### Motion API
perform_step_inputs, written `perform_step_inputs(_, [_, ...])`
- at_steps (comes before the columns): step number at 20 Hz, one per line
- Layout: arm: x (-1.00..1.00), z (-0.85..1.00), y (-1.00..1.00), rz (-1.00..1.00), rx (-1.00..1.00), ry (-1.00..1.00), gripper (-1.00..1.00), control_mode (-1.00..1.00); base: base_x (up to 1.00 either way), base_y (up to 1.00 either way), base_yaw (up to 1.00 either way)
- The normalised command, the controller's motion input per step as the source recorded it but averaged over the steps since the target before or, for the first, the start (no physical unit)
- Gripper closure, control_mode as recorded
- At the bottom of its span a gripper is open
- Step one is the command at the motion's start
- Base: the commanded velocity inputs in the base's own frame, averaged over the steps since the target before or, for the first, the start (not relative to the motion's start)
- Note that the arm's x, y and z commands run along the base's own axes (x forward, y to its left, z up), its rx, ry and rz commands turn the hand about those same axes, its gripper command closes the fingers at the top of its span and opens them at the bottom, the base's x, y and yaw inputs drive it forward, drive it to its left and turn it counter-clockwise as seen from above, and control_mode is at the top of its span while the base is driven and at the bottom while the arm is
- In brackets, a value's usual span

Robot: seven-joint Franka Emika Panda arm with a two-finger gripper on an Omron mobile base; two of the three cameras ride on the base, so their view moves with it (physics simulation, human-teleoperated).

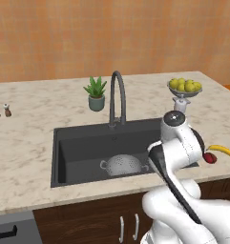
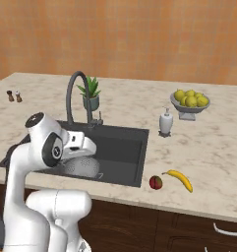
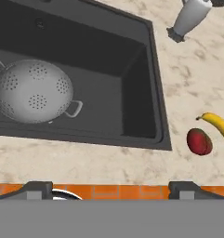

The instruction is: Put the colander in the sink, put the banana, mango in the colander, and turn on the sink faucet and pour water over the colander.

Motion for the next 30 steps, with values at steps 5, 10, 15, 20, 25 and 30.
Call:
perform_step_inputs(5, [0.20,-0.08,-1.00,-0.01,0.39,0.31,-1.00,-1.00,0.00,0.00,0.00])
perform_step_inputs(10, [0.36,-0.50,-1.00,-0.01,0.24,0.45,-1.00,-1.00,0.00,0.00,0.00])
perform_step_inputs(15, [0.68,-0.33,-1.00,-0.09,0.09,0.35,-1.00,-1.00,0.00,0.00,0.00])
perform_step_inputs(20, [0.36,-0.41,-0.63,-0.12,-0.03,0.13,-1.00,-1.00,0.00,0.00,0.00])
perform_step_inputs(25, [0.52,-0.20,-0.63,-0.02,-0.07,-0.07,-1.00,-1.00,0.00,0.00,0.00])
perform_step_inputs(30, [0.12,-0.53,-0.44,0.00,0.00,0.00,-1.00,-1.00,0.00,0.00,0.00])
